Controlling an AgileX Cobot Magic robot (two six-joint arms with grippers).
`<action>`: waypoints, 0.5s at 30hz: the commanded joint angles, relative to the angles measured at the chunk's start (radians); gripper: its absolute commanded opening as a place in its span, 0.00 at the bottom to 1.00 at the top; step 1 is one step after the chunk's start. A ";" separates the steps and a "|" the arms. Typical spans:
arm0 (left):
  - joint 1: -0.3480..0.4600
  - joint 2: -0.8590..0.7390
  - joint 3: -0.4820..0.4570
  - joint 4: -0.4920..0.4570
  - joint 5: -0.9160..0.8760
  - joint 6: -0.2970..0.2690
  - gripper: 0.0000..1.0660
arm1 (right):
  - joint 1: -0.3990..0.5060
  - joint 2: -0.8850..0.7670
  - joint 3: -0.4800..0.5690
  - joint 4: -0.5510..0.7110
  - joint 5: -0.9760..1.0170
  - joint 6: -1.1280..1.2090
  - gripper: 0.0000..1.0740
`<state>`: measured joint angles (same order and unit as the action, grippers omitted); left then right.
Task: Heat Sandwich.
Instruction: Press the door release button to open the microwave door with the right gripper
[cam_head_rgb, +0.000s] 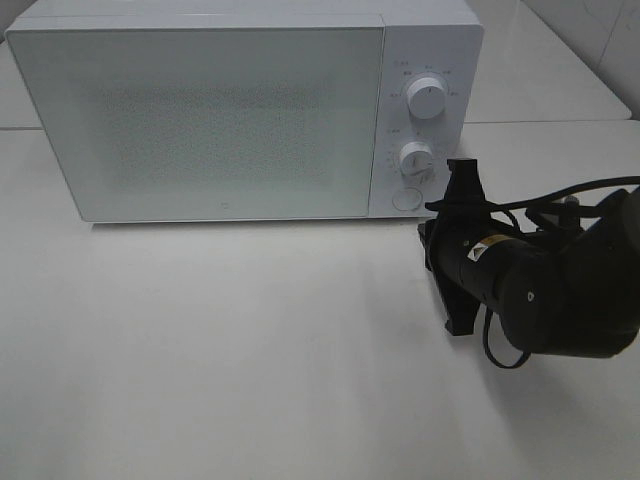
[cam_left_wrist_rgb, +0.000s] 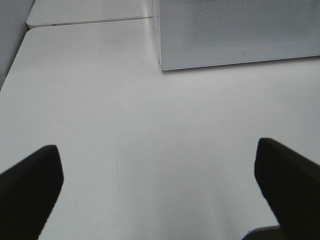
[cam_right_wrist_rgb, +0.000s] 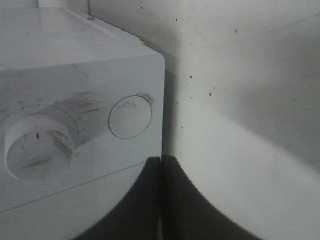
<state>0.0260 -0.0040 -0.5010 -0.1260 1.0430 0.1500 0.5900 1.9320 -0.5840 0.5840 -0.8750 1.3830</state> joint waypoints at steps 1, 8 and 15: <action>-0.005 -0.026 0.003 -0.009 -0.011 -0.002 0.95 | -0.026 0.018 -0.045 -0.032 0.035 -0.025 0.00; -0.005 -0.026 0.003 -0.009 -0.011 -0.002 0.95 | -0.044 0.077 -0.139 -0.050 0.077 -0.031 0.01; -0.005 -0.026 0.003 -0.009 -0.011 -0.002 0.95 | -0.044 0.119 -0.186 -0.039 0.077 -0.038 0.01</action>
<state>0.0260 -0.0040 -0.5010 -0.1260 1.0430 0.1500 0.5510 2.0440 -0.7540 0.5470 -0.8070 1.3620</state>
